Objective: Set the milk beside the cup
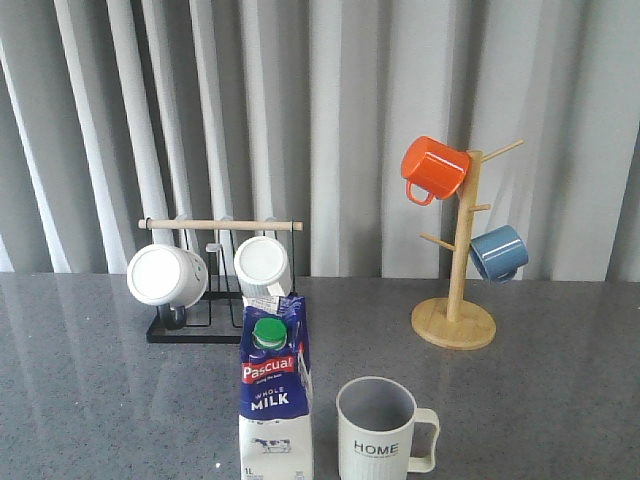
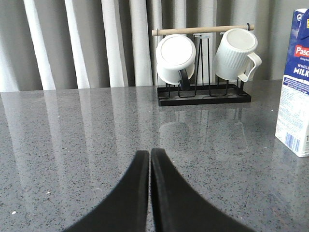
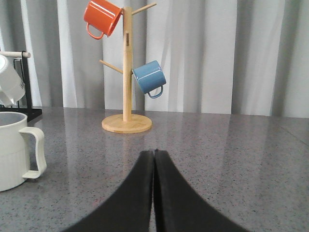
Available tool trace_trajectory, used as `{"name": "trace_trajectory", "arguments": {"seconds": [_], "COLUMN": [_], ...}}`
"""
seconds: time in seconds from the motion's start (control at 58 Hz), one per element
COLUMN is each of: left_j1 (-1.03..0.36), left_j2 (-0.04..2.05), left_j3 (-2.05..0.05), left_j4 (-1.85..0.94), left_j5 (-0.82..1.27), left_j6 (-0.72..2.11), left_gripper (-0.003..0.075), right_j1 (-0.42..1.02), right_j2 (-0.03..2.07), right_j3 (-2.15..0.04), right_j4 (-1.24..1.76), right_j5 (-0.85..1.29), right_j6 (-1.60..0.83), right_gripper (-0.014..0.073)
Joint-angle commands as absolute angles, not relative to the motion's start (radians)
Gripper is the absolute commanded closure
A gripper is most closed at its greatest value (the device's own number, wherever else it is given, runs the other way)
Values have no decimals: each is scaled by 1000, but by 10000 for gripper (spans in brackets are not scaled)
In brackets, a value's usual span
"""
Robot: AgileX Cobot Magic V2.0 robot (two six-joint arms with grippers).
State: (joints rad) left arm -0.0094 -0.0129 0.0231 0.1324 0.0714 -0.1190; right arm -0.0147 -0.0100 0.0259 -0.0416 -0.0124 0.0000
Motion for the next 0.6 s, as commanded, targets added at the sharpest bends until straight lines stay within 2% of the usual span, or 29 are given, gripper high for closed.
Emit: {"name": "trace_trajectory", "arguments": {"seconds": [0.0,0.586], "left_j1": [-10,-10], "left_j2": [-23,-23], "left_j3": [3,3], "left_j4": [125,125], "left_j5": [0,0], "left_j6": [-127,-127], "left_gripper": [728,728], "right_j1": [1,6], "right_j2": [-22,-22], "right_j3": [37,37], "right_j4": [-48,-25], "right_j5": [-77,-74], "right_j6": [-9,0], "right_gripper": [603,603]}}
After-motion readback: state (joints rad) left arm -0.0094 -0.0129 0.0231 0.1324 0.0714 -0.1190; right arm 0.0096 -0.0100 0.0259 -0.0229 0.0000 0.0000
